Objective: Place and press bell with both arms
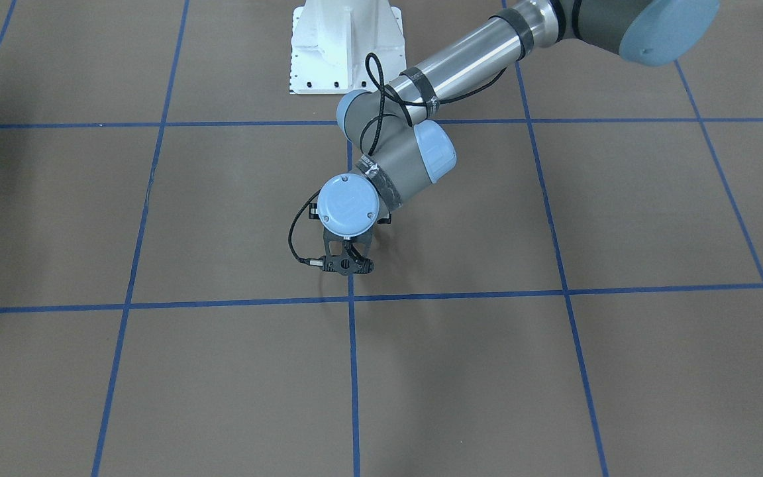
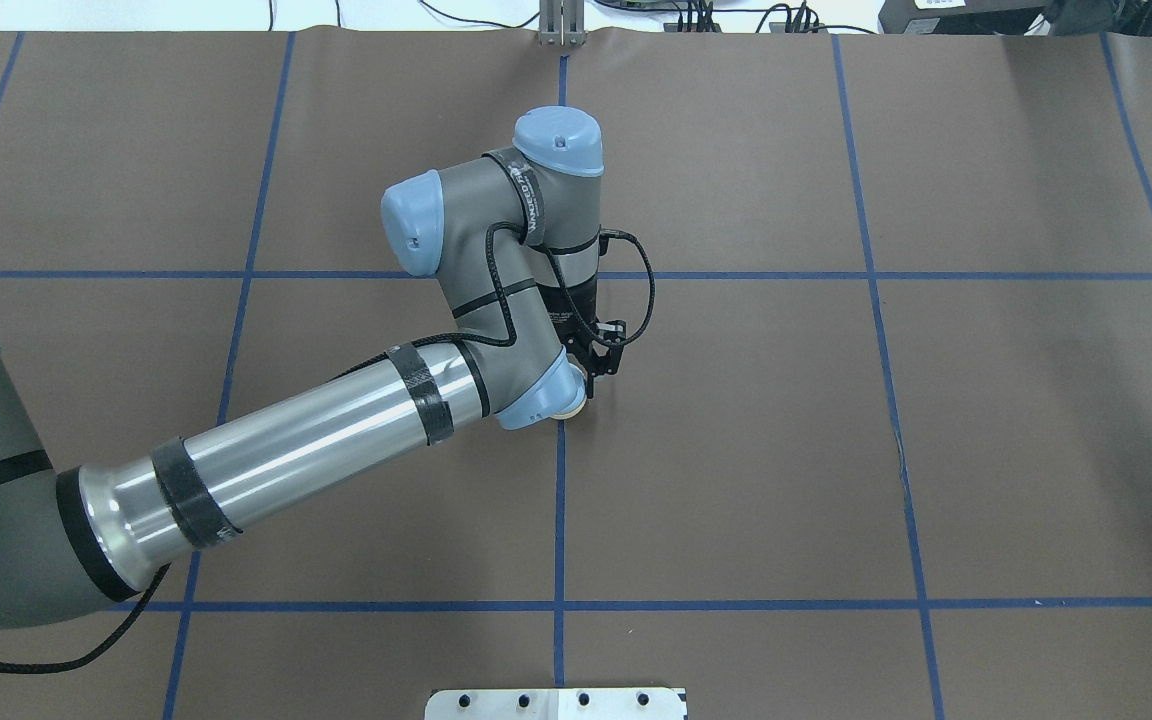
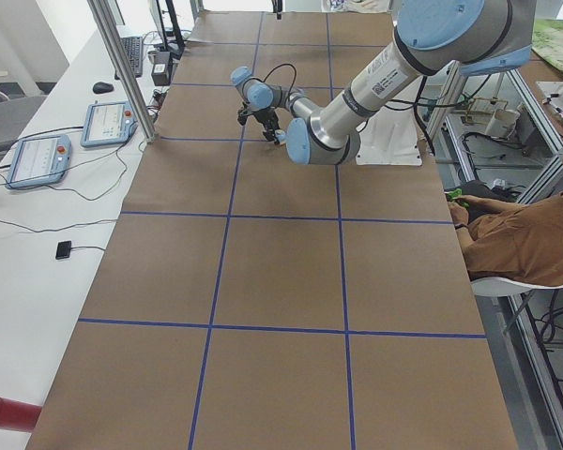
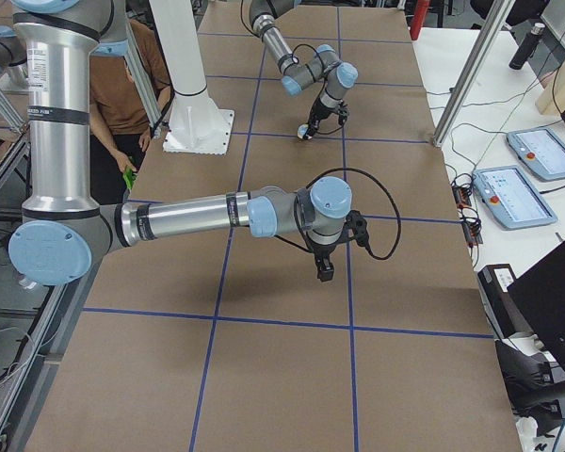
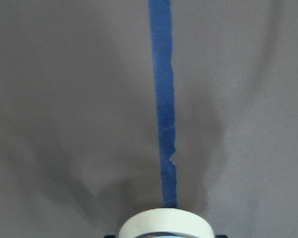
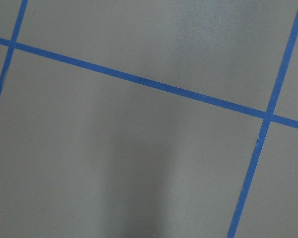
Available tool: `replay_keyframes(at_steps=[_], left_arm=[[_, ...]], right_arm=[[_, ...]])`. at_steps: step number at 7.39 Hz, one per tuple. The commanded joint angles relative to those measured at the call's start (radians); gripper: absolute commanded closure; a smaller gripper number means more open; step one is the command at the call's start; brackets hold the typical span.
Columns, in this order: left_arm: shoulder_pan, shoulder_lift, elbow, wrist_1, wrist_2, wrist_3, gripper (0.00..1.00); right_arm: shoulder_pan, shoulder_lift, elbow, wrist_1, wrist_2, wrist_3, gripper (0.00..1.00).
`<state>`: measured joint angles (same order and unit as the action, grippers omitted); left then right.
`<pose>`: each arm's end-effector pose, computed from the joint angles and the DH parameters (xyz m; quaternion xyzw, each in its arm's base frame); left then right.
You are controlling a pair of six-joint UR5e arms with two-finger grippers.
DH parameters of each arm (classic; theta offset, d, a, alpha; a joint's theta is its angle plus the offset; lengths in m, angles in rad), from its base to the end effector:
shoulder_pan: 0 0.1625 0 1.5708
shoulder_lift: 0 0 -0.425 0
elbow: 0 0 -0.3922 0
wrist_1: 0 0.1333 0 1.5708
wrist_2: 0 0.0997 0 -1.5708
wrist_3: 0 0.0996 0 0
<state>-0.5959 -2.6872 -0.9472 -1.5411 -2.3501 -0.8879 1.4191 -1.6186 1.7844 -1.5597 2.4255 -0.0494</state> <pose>0.6665 -0.5285 0.1823 -0.1700 0.3910 0.1262 0.8957 -0.0145 -0.4795 0.5691 0.0592 -0.4164 -0.1274 0.8983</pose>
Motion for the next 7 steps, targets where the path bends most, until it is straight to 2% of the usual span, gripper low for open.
replay_keyframes(at_steps=[1,3,5,7], left_arm=[[0.004,-0.003,0.007,-0.004,0.023,-0.002,0.40],[0.002,-0.003,0.005,-0.004,0.044,-0.002,0.19],[-0.001,-0.003,-0.001,-0.001,0.045,-0.003,0.10],[-0.036,-0.002,-0.048,0.010,0.041,-0.019,0.08]], right_arm=[[-0.012,0.006,0.007,0.003,0.000,0.000,0.00],[-0.028,0.037,0.007,0.003,-0.005,0.000,0.00],[-0.054,0.086,0.009,0.003,0.000,0.092,0.00],[-0.121,0.178,0.021,0.004,0.004,0.274,0.00]])
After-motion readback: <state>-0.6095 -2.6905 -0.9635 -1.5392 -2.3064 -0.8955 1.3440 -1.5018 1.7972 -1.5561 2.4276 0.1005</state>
